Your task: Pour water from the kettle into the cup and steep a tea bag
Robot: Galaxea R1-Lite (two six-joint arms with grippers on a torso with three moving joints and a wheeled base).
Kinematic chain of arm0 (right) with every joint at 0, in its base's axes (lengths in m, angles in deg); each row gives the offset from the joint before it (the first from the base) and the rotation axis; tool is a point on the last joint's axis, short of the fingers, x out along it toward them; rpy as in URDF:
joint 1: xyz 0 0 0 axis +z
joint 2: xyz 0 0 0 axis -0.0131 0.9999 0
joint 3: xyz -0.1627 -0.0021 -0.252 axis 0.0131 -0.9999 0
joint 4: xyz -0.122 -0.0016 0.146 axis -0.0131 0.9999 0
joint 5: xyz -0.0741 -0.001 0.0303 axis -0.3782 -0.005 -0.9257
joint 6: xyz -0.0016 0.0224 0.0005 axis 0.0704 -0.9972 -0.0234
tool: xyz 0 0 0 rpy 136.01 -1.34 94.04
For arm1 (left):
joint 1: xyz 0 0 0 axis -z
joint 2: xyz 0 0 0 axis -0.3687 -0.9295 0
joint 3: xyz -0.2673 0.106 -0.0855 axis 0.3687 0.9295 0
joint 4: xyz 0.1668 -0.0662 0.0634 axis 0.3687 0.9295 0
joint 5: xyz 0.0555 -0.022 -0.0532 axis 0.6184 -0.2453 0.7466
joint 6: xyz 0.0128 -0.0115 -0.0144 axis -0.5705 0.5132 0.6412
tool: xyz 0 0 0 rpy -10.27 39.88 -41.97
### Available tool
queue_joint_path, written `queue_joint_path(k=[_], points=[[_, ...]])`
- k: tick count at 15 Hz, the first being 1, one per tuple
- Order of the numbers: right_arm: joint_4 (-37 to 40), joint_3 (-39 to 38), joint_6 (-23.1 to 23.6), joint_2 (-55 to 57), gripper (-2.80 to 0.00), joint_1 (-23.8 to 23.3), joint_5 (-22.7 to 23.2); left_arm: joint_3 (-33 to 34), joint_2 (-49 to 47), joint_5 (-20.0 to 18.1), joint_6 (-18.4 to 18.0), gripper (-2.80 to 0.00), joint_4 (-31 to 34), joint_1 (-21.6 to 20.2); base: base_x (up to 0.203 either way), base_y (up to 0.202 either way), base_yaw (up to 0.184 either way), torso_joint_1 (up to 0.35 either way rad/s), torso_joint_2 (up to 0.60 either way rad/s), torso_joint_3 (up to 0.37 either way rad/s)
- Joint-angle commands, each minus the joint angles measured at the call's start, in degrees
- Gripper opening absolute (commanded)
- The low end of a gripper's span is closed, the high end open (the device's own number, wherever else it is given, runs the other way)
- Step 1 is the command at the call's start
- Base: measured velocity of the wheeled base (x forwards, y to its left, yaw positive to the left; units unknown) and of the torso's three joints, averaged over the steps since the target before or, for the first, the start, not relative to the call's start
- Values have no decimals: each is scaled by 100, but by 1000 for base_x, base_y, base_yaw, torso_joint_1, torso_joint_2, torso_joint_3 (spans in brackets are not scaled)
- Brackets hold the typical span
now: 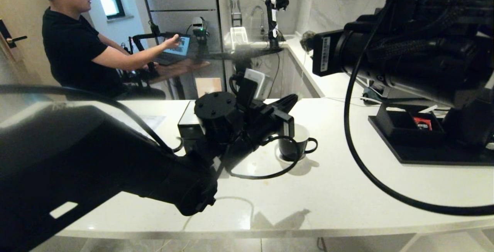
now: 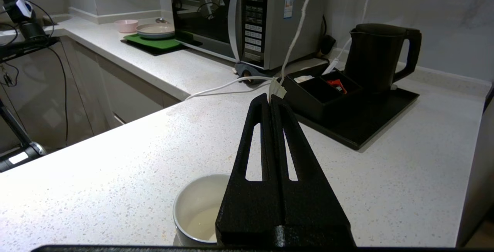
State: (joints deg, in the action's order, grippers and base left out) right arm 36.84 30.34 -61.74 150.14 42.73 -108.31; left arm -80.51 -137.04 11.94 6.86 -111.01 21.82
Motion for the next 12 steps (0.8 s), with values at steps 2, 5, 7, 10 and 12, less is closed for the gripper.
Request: queue_joint_path(k=[2, 5, 7, 10, 12], points=[[-9, 0, 5, 0, -280, 2, -12, 0, -2, -8, 1, 0, -42, 5, 0, 0, 0, 0, 0, 0], [-9, 0, 5, 0, -280, 2, -12, 0, -2, -8, 19, 0, -109, 5, 0, 0, 0, 0, 0, 0], [-9, 9, 12, 0, -280, 2, -12, 9, -11, -8, 27, 0, -148, 5, 0, 0, 0, 0, 0, 0], [-9, 35, 13, -9, -280, 19, -20, 16, -19, -8, 28, 0, -148, 5, 0, 0, 0, 0, 0, 0], [-9, 53, 21, -9, -280, 37, -20, 17, -19, -8, 28, 0, -148, 5, 0, 0, 0, 0, 0, 0]])
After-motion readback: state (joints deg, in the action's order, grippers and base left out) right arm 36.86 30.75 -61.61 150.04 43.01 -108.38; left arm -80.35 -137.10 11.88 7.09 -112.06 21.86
